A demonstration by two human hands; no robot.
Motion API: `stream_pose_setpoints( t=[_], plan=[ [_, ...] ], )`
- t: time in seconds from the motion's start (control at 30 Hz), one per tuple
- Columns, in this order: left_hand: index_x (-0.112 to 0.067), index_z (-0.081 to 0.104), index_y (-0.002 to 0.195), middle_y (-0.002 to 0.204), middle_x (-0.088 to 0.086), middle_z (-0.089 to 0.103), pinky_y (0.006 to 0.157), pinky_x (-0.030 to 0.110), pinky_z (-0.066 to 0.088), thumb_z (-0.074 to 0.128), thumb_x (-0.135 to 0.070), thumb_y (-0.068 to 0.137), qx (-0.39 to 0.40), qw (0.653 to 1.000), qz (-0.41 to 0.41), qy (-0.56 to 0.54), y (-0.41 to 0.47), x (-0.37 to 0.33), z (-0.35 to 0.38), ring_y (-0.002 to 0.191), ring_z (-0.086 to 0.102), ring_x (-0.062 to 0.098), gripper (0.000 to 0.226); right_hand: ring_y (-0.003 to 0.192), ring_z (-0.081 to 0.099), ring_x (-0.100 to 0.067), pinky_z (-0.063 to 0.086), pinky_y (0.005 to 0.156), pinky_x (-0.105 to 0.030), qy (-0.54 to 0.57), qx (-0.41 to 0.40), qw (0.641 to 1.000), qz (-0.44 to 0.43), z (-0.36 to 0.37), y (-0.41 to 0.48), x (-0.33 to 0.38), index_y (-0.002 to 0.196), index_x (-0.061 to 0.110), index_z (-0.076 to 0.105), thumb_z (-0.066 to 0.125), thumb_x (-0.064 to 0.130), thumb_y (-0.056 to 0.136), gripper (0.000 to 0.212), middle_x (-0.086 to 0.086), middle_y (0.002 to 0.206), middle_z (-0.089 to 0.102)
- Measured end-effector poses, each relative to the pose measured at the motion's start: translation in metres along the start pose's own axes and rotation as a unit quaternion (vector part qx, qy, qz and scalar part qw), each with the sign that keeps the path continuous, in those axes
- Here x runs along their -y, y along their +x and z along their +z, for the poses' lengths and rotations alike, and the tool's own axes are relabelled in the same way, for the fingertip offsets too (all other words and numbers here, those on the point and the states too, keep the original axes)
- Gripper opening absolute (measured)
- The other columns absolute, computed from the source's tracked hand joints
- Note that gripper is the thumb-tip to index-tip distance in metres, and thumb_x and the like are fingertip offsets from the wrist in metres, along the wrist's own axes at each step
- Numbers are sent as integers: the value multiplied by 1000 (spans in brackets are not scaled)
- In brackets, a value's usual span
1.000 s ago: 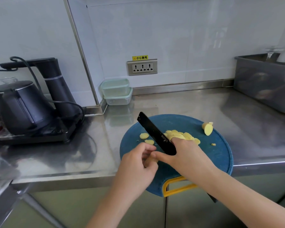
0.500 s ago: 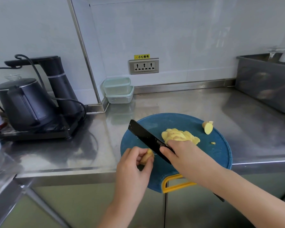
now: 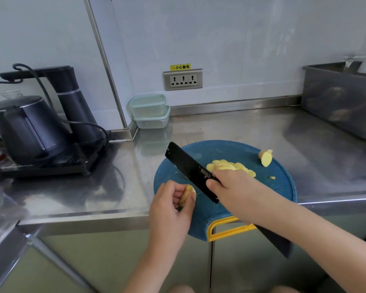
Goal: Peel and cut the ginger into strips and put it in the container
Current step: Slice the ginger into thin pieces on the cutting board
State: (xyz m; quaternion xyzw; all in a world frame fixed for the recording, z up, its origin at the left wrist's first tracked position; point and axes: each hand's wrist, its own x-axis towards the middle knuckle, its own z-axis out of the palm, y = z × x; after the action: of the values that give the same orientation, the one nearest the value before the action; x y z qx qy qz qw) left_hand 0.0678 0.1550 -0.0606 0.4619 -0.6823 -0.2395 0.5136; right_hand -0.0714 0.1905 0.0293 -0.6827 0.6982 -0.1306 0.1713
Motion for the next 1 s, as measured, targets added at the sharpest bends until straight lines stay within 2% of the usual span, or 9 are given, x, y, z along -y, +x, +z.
stream_pose_setpoints(
  t=[0.17,0.27,0.37,0.5,0.63,0.7,0.83,1.0],
  plan=[
    [-20,59,80,79,-7,59,63,12,43,70,-20,83,10,1000,9,10,0,1,-1,72,55,7,11,51,43,-8,37,45,-20,30,29,999,32,-13,0,4,80,18,46,33,31,103,30,0,70,47],
    [-20,60,79,79,-6,59,63,11,42,70,-19,83,11,1000,9,6,0,1,-1,73,56,6,11,54,43,-10,37,44,-21,26,42,998,36,-11,-1,6,76,20,43,33,31,104,32,0,71,46],
    [-21,60,79,79,-6,60,62,10,42,71,-18,83,8,1000,11,2,0,1,-1,72,55,5,12,58,44,-10,38,48,-22,28,43,998,35,-8,-1,7,85,17,47,32,31,104,28,0,73,46],
    [-19,61,80,79,-6,59,64,12,43,71,-17,83,9,1000,16,5,-1,2,0,74,56,6,11,61,46,-13,38,50,-22,4,54,998,38,-5,2,8,91,14,45,29,27,105,24,-2,75,45],
    [-20,62,81,81,-7,59,65,10,44,72,-14,81,31,999,24,10,-1,3,-3,75,57,4,12,60,40,-12,34,54,-20,-8,58,998,24,-1,8,3,70,19,36,32,23,103,33,1,71,42],
    [-20,62,81,80,-8,59,65,10,44,73,-13,81,35,999,27,13,-1,2,-4,76,58,4,13,51,41,-9,36,49,-19,28,85,995,41,-6,8,2,76,16,41,33,24,103,29,-1,68,44],
    [-17,61,81,79,-6,59,63,10,44,73,-10,80,32,999,31,13,-2,1,-4,75,57,5,13,37,44,-12,41,39,-20,83,143,983,75,-15,5,7,103,7,46,34,26,104,23,-6,62,46],
    [-16,60,79,77,-6,57,61,11,42,73,-7,79,16,999,43,18,-2,4,-2,74,55,8,15,38,44,-15,41,39,-23,60,145,985,68,-11,13,12,97,6,45,33,25,104,23,-8,62,47]
  ],
)
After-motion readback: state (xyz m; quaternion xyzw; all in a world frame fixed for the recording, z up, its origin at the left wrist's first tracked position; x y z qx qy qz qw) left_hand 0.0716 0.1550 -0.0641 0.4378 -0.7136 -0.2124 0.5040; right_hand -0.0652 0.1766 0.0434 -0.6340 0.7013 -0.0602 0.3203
